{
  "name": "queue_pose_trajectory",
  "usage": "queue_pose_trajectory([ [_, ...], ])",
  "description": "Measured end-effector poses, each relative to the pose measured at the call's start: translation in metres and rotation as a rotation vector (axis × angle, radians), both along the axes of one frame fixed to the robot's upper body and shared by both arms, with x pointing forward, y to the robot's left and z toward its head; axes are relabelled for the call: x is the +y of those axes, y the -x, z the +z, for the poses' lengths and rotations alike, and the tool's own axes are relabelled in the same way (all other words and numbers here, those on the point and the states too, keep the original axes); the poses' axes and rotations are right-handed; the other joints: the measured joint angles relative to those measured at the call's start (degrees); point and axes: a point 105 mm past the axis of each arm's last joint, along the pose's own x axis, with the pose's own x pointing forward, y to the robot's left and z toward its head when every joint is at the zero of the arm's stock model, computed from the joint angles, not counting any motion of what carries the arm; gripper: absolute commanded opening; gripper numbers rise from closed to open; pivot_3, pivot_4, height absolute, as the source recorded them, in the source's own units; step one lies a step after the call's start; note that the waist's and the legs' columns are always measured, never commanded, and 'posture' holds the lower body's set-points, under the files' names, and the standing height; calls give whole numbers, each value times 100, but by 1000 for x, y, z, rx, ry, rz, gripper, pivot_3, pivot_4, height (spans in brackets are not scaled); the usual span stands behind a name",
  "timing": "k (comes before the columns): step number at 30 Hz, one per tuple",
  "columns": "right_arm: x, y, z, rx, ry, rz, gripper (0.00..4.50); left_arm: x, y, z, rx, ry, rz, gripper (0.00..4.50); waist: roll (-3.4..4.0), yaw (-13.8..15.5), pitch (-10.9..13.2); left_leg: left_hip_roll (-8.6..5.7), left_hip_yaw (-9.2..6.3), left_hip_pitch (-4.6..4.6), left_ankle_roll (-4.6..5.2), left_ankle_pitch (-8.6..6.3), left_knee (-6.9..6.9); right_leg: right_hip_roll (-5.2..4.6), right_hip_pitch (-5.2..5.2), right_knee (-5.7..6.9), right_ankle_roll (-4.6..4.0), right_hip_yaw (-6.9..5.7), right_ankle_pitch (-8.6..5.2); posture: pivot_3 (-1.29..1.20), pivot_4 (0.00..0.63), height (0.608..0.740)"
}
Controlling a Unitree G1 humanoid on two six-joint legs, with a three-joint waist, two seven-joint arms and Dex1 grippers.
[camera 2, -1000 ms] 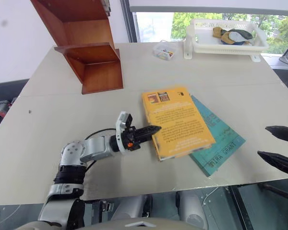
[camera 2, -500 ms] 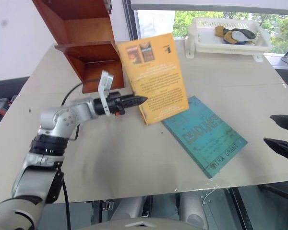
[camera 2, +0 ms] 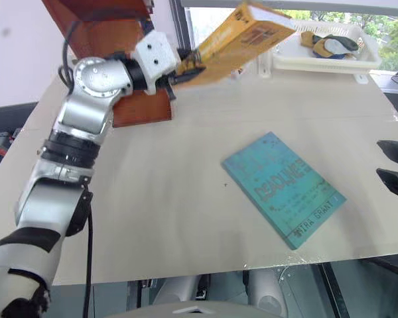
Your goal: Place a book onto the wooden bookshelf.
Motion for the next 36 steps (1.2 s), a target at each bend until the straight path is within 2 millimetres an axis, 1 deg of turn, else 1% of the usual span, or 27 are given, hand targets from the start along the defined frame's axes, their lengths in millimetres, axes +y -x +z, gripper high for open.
queue_pose_trajectory([
  [1, -1, -1, 2, -8, -12, 0, 4500, 0, -1, 8, -41, -13, 9, 1397, 0, 0, 1, -3, 0, -5, 0, 0, 0, 5, -3, -3, 4, -2, 2, 0, 150, 740],
  [3, -5, -3, 4, -20, -39, -4, 4500, -3, 0, 30, -153, -46, 24, 1397, 0, 1, 0, -9, 0, -4, 6, -3, 0, 2, -2, -3, 7, -2, 4, 0, 150, 740],
  [4, -6, -4, 4, -23, -46, -7, 4500, -3, 0, 34, -174, -54, 29, 1397, 0, 0, 0, -10, 1, -5, 6, -3, 0, 2, -2, -5, 8, -2, 4, 0, 150, 740],
  [5, -10, -5, 7, -34, -77, -8, 4500, -1, -1, 44, -233, -97, 53, 1397, 1, -4, 0, -12, 4, -3, 9, -5, 1, 1, -2, -3, 9, 0, 5, 0, 150, 740],
  [6, -12, -6, 9, -45, -97, -6, 4500, 1, -3, 49, -259, -130, 71, 1397, 3, -6, -1, -14, 7, 0, 12, -7, 1, 2, -2, -1, 13, 3, 7, 0, 150, 740],
  [9, -16, -7, 12, -64, -133, 6, 4500, 4, -9, 51, -278, -191, 105, 1397, 2, -9, 0, -14, 7, -1, 31, -17, 3, 6, -2, 0, 15, 2, 8, 0, 150, 740],
  [11, -17, -9, 16, -83, -156, 24, 4500, 9, -16, 52, -296, -284, 151, 1397, 3, -13, 1, -16, 11, 1, 32, -17, 5, 8, -1, 3, 19, 6, 10, 0, 150, 740],
  [13, -17, -13, 15, -80, -172, 37, 4500, 16, -22, 54, -311, -362, 192, 1397, 3, -21, 2, -15, 13, 1, 32, -17, 5, 10, -2, 4, 19, 6, 11, 0, 150, 740],
  [15, -18, -14, 14, -78, -178, 41, 4500, 17, -23, 57, -323, -393, 206, 1397, 5, -18, 3, -16, 13, -1, 33, -18, 6, 10, -3, 5, 20, 7, 11, 0, 150, 740],
  [18, -16, -18, 14, -80, -186, 59, 4500, 20, -25, 70, -370, -483, 255, 1397, 4, -16, 6, -17, 12, -8, 37, -20, 10, 10, -5, 3, 22, 5, 12, 0, 150, 740],
  [21, -16, -22, 14, -84, -190, 69, 4500, 19, -22, 86, -404, -548, 282, 1397, 7, -13, 6, -21, 14, -9, 38, -21, 11, 6, -6, 3, 27, 7, 9, 0, 150, 740],
  [23, -17, -24, 14, -90, -191, 67, 4500, 21, -23, 84, -368, -571, 295, 1397, 8, -17, 6, -21, 17, -8, 39, -21, 11, 6, -7, 4, 29, 9, 8, 0, 150, 740],
  [28, -18, -26, 13, -93, -189, 68, 4500, 35, -28, 71, -238, -626, 340, 1397, 10, -23, 8, -20, 18, -11, 43, -23, 13, 8, -14, 12, 28, 11, 8, 0, 150, 740],
  [33, -19, -28, 14, -96, -188, 70, 4500, 50, -33, 52, -138, -650, 377, 1397, 11, -24, 7, -20, 22, -17, 39, -21, 22, 8, -22, 19, 29, 14, 9, 0, 150, 740],
  [36, -18, -29, 18, -111, -183, 76, 4500, 56, -35, 51, -120, -649, 408, 1397, 11, -23, 7, -20, 22, -22, 38, -21, 23, 7, -28, 23, 29, 15, 9, 0, 150, 740],
])
